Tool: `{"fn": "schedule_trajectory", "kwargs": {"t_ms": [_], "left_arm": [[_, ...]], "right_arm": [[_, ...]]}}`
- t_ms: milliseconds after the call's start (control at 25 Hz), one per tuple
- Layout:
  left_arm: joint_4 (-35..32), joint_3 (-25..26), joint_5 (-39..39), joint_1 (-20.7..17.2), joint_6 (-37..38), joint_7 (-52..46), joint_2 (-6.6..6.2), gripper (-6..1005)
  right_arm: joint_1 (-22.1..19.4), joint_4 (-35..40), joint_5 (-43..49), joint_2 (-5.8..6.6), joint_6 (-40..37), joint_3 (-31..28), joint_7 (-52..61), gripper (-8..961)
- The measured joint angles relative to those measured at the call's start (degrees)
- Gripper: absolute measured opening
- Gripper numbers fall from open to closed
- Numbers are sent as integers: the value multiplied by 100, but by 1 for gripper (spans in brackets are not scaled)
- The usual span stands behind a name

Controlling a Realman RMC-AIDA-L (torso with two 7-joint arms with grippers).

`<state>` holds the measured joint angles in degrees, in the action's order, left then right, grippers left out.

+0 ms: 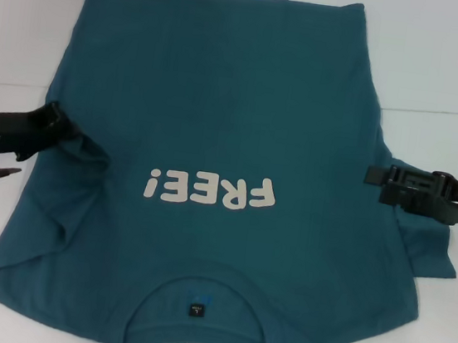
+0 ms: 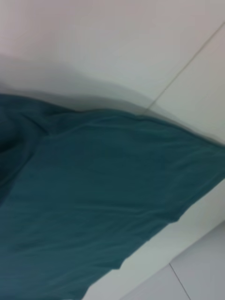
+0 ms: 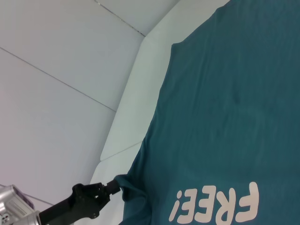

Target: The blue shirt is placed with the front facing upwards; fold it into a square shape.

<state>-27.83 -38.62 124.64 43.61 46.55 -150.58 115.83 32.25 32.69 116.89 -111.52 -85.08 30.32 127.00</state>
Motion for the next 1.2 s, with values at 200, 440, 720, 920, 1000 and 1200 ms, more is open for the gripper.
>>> {"fn": "schedule_trajectory", "kwargs": {"t_ms": [200, 440, 720, 920, 1000, 1200], "left_arm": [[47, 16, -364, 0, -124, 164, 19, 9], [64, 15, -596, -10, -430, 201, 123, 74], [15, -21, -1067, -74, -29, 717, 98, 434], [-287, -26, -993, -390, 884, 946, -49, 570], [-516, -3, -909, -614, 1113, 853, -31, 604], [-733, 21, -563, -948, 1368, 556, 23, 691]], "right_arm": [[1, 0, 0, -11, 0, 0, -43, 755], [0, -5, 20, -19, 0, 0, -56, 754], [-14, -9, 22, -14, -5, 0, -60, 752], [-6, -9, 4, 15, -56, 0, -61, 751], [-1, -9, 2, 20, -56, 1, -61, 751], [3, -9, 0, 23, -40, 0, -62, 749]]}}
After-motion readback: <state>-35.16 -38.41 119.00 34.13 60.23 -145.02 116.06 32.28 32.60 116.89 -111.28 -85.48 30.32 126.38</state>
